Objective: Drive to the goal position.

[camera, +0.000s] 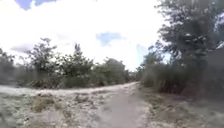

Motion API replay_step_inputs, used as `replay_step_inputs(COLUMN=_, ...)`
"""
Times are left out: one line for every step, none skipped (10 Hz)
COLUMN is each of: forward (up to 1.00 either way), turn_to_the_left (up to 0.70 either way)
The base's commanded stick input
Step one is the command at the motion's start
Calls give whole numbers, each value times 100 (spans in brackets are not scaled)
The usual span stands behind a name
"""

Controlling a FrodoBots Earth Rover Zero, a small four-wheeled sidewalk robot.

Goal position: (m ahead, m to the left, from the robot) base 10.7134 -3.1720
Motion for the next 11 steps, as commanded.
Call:
replay_step_inputs(forward=70, turn_to_the_left=0)
replay_step_inputs(forward=70, turn_to_the_left=0)
replay_step_inputs(forward=70, turn_to_the_left=0)
replay_step_inputs(forward=70, turn_to_the_left=0)
replay_step_inputs(forward=70, turn_to_the_left=0)
replay_step_inputs(forward=70, turn_to_the_left=0)
replay_step_inputs(forward=70, turn_to_the_left=0)
replay_step_inputs(forward=70, turn_to_the_left=0)
replay_step_inputs(forward=70, turn_to_the_left=0)
replay_step_inputs(forward=70, turn_to_the_left=0)
replay_step_inputs(forward=70, turn_to_the_left=0)
